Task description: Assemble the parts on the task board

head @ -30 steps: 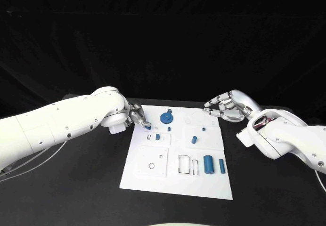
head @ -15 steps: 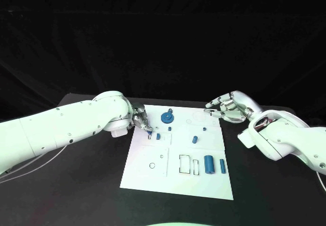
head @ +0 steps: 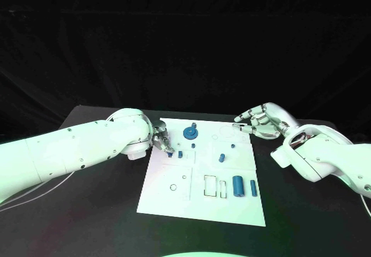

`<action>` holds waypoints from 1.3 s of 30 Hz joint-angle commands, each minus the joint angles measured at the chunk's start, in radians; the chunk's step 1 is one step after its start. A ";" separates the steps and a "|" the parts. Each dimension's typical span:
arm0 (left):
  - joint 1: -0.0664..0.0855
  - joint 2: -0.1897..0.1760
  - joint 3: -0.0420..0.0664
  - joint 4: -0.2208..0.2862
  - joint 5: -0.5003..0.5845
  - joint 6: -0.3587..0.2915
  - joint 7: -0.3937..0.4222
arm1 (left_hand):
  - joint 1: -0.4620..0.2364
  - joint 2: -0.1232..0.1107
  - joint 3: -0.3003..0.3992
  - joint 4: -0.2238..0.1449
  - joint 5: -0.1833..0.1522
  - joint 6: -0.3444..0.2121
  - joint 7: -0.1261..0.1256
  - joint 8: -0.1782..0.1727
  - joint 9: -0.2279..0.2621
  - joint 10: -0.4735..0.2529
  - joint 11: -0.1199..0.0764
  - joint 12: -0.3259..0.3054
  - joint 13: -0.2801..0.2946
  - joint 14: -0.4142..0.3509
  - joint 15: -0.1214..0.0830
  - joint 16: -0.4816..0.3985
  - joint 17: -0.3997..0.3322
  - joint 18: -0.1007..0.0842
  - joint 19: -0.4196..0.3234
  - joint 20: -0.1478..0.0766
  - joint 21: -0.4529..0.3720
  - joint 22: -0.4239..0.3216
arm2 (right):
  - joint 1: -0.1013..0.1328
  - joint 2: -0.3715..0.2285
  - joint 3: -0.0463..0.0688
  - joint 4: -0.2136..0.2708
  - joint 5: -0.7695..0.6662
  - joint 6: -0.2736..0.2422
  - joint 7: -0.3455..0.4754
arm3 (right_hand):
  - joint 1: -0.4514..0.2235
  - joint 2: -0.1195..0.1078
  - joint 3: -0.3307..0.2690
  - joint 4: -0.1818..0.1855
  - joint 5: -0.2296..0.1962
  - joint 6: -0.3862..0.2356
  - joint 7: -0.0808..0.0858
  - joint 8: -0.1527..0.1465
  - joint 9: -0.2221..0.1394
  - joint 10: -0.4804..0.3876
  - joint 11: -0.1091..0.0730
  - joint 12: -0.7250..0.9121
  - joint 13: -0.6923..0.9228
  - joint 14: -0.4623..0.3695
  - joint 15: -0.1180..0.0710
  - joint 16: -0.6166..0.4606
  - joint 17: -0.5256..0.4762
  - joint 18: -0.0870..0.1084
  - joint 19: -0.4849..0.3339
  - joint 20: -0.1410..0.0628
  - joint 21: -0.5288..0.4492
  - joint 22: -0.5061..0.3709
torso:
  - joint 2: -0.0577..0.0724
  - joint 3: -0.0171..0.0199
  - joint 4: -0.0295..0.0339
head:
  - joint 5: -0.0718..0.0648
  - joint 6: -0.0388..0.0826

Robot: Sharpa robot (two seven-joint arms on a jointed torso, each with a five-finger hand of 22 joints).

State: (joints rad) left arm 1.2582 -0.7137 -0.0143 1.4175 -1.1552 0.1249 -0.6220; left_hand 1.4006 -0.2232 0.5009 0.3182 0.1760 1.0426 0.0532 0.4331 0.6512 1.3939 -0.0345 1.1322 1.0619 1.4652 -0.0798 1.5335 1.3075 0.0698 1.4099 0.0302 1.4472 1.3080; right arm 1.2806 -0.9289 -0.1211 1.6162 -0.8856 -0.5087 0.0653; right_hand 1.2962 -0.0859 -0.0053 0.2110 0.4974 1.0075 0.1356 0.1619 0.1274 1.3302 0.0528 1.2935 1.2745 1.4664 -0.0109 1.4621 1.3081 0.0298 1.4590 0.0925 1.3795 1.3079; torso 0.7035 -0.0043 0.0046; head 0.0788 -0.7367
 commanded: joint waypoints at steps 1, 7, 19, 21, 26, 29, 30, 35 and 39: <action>-0.002 0.002 0.000 0.005 -0.026 -0.002 -0.014 | 0.005 -0.007 0.161 -0.168 -0.001 0.017 -0.012 0.005 0.011 0.005 0.001 0.006 0.001 0.095 -0.004 0.007 0.231 -0.013 0.004 0.000 0.006 0.017 | -0.001 0.000 0.000 0.002 -0.003 0.011 0.009 | -0.005 0.003 -0.007 0.001 0.004 -0.007 -0.001 0.005 0.001 -0.004 0.000 -0.003 0.001 0.058 -0.008 -0.006 0.076 0.019 -0.007 -0.002 -0.003 0.150 | 0.000 -0.0005 -0.0005 | 0.001 0.000; -0.005 0.002 -0.001 0.003 -0.038 0.006 -0.017 | 0.004 -0.007 0.162 -0.168 -0.001 0.017 -0.012 0.004 0.010 0.006 0.000 0.007 0.002 0.095 -0.005 0.007 0.231 -0.013 0.005 0.000 0.007 0.018 | -0.001 -0.001 0.000 0.002 -0.003 0.011 0.009 | -0.005 0.003 -0.007 0.001 0.004 -0.007 -0.001 0.005 0.001 -0.004 0.000 -0.003 0.001 0.058 -0.008 -0.006 0.076 0.019 -0.007 -0.002 -0.003 0.150 | -0.001 -0.0009 -0.0004 | 0.001 0.000; -0.008 -0.001 -0.002 0.010 -0.043 0.046 -0.019 | 0.003 -0.007 0.162 -0.169 -0.001 0.018 -0.012 0.004 0.010 0.007 0.000 0.007 0.002 0.095 -0.005 0.007 0.231 -0.013 0.005 0.000 0.007 0.019 | -0.001 -0.001 0.000 0.002 -0.003 0.013 0.009 | -0.005 0.003 -0.007 0.001 0.004 -0.007 -0.001 0.005 0.001 -0.004 0.000 -0.003 0.001 0.058 -0.008 -0.006 0.076 0.019 -0.007 -0.002 -0.003 0.150 | 0.000 -0.0008 -0.0007 | 0.000 -0.001; -0.008 -0.001 -0.002 0.014 -0.044 0.049 -0.019 | 0.003 -0.007 0.162 -0.169 -0.001 0.018 -0.012 0.004 0.010 0.007 0.000 0.007 0.002 0.095 -0.005 0.007 0.231 -0.013 0.005 0.000 0.007 0.019 | -0.001 -0.001 0.000 0.002 -0.004 0.014 0.009 | -0.005 0.003 -0.007 0.001 0.004 -0.007 -0.001 0.005 0.001 -0.004 0.000 -0.003 0.001 0.058 -0.008 -0.006 0.076 0.019 -0.007 -0.002 -0.003 0.150 | 0.000 -0.0007 -0.0011 | 0.001 -0.001; -0.009 -0.001 -0.002 0.018 -0.046 0.049 -0.018 | 0.002 -0.008 0.162 -0.169 -0.001 0.019 -0.013 0.004 0.010 0.008 0.000 0.008 0.003 0.095 -0.005 0.007 0.231 -0.013 0.005 -0.001 0.007 0.019 | -0.001 0.000 0.000 0.001 -0.004 0.014 0.009 | -0.005 0.003 -0.007 0.001 0.004 -0.007 -0.001 0.005 0.001 -0.004 0.000 -0.003 0.001 0.058 -0.008 -0.006 0.076 0.019 -0.007 -0.002 -0.003 0.150 | 0.000 -0.0007 -0.0004 | 0.001 -0.002; -0.009 -0.002 -0.002 0.020 -0.047 0.048 -0.019 | 0.000 -0.008 0.162 -0.170 -0.001 0.020 -0.013 0.003 0.010 0.009 -0.001 0.010 0.005 0.095 -0.005 0.007 0.231 -0.013 0.006 -0.001 0.008 0.020 | -0.001 0.000 0.000 0.001 -0.004 0.014 0.009 | -0.005 0.003 -0.007 0.001 0.004 -0.007 -0.001 0.005 0.001 -0.004 0.000 -0.003 0.001 0.058 -0.008 -0.006 0.076 0.019 -0.007 -0.002 -0.003 0.150 | 0.000 -0.0007 -0.0004 | 0.001 -0.002; -0.009 -0.001 -0.002 0.020 -0.046 0.048 -0.019 | 0.000 -0.008 0.162 -0.170 -0.001 0.020 -0.013 0.003 0.010 0.010 -0.001 0.010 0.006 0.095 -0.006 0.007 0.231 -0.013 0.006 -0.001 0.008 0.020 | -0.001 0.000 0.000 0.001 -0.004 0.014 0.009 | -0.005 0.003 -0.007 0.001 0.004 -0.007 -0.001 0.005 0.001 -0.004 0.000 -0.003 0.001 0.058 -0.008 -0.006 0.076 0.019 -0.007 -0.002 -0.003 0.150 | 0.000 -0.0002 -0.0006 | 0.000 -0.002; -0.009 -0.001 -0.002 0.023 -0.040 0.051 -0.019 | -0.002 -0.008 0.163 -0.170 -0.001 0.022 -0.014 0.003 0.009 0.011 -0.001 0.011 0.007 0.095 -0.006 0.007 0.231 -0.014 0.007 -0.001 0.008 0.020 | -0.001 0.000 0.000 0.002 -0.004 0.014 0.008 | -0.005 0.003 -0.007 0.001 0.004 -0.007 -0.001 0.005 0.001 -0.004 0.000 -0.003 0.001 0.058 -0.008 -0.006 0.076 0.019 -0.007 -0.002 -0.003 0.150 | 0.000 0.0002 -0.0005 | 0.001 -0.002; -0.009 0.001 -0.002 0.021 -0.026 0.049 -0.018 | -0.024 -0.002 0.164 -0.164 -0.001 0.028 -0.018 0.001 0.008 0.016 -0.004 0.013 0.010 0.095 -0.008 0.007 0.231 -0.014 0.007 -0.002 0.008 0.020 | -0.001 0.000 0.000 0.002 -0.004 0.013 0.008 | -0.005 0.003 -0.007 0.001 0.004 -0.007 -0.001 0.005 0.001 -0.004 0.000 -0.003 0.001 0.058 -0.008 -0.006 0.076 0.019 -0.007 -0.002 -0.003 0.150 | -0.001 -0.0001 0.0003 | 0.000 -0.004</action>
State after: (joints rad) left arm 1.2531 -0.7169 -0.0141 1.4352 -1.2001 0.1449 -0.6398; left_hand 1.3864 -0.2233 0.5134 0.3060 0.1711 1.0443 0.0520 0.4306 0.6615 1.4031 -0.0364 1.1418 1.0709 1.4652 -0.0799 1.5369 1.3073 0.0699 1.4099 0.0302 1.4512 1.3076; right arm 1.2802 -0.9296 -0.1211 1.6165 -0.8848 -0.5078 0.0660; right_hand 1.2962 -0.0859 -0.0053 0.2110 0.4974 1.0075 0.1356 0.1619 0.1271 1.3302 0.0528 1.2935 1.2743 1.4664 -0.0109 1.4621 1.3076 0.0298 1.4590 0.0925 1.3796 1.3075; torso 0.7031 -0.0044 0.0040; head 0.0796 -0.7395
